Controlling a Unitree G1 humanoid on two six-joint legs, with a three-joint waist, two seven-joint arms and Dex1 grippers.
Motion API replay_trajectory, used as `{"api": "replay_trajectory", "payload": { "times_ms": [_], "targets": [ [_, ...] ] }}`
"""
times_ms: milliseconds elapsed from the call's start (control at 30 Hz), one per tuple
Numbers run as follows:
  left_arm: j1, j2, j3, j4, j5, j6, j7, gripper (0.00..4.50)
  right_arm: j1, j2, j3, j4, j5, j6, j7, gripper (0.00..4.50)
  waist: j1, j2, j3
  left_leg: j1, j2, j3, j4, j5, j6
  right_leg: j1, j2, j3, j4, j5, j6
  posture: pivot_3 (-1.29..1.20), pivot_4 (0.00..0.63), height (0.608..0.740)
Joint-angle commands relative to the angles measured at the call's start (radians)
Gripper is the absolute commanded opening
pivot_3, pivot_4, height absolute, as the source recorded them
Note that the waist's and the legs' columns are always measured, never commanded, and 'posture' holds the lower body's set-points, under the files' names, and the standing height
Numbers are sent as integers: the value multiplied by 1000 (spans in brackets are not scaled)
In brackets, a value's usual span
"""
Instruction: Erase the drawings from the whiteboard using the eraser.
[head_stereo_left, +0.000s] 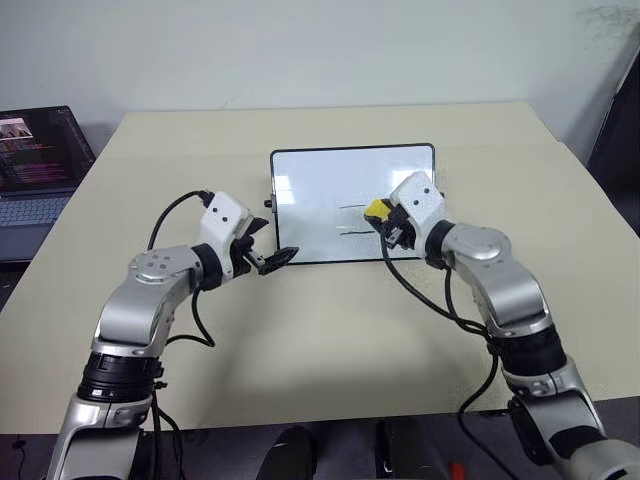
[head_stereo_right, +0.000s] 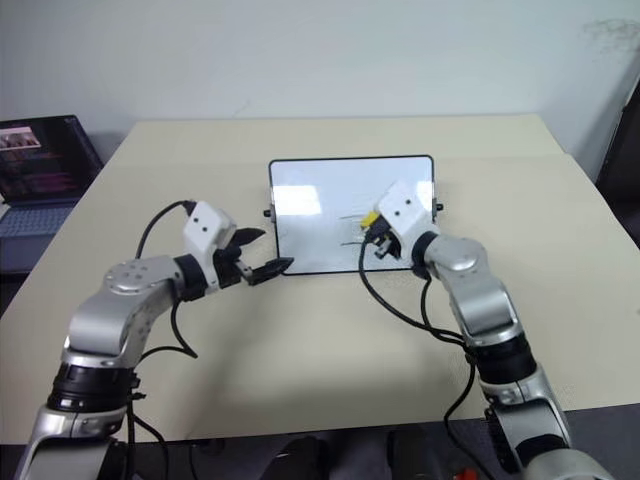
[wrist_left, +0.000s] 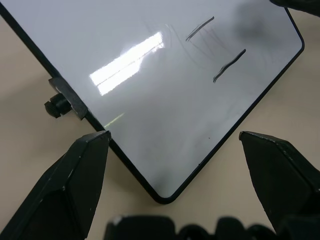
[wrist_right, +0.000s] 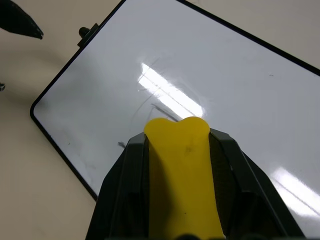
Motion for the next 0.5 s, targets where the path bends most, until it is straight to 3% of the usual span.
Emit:
{"api": "replay_trajectory", "payload": {
  "times_ms": [33, 200, 500],
  "targets": [
    [19, 20, 34, -29, 12, -11, 21, 4500, 37, -41, 27, -63, -27, -75, 2, 1273, 0, 0, 0, 0, 0, 0, 0, 0, 0, 0, 0, 0, 0, 0, 0, 0, 150, 740],
    [26, 13, 36, -26, 24, -10, 54, 4500, 55, -49, 65, 4, -107, -220, -72, 1273, 0, 0, 0, 0, 0, 2, 0, 0, 0, 0, 0, 0, 0, 0, 0, 0, 150, 740],
    [21, 26, 18, -32, 28, -8, 36, 4500, -93, 89, 106, 265, -170, -360, -168, 1273, -2, 0, 0, 1, 0, 6, 0, 1, -1, 0, 0, 1, 0, 1, 0, 0, 150, 740]
  ]
}}
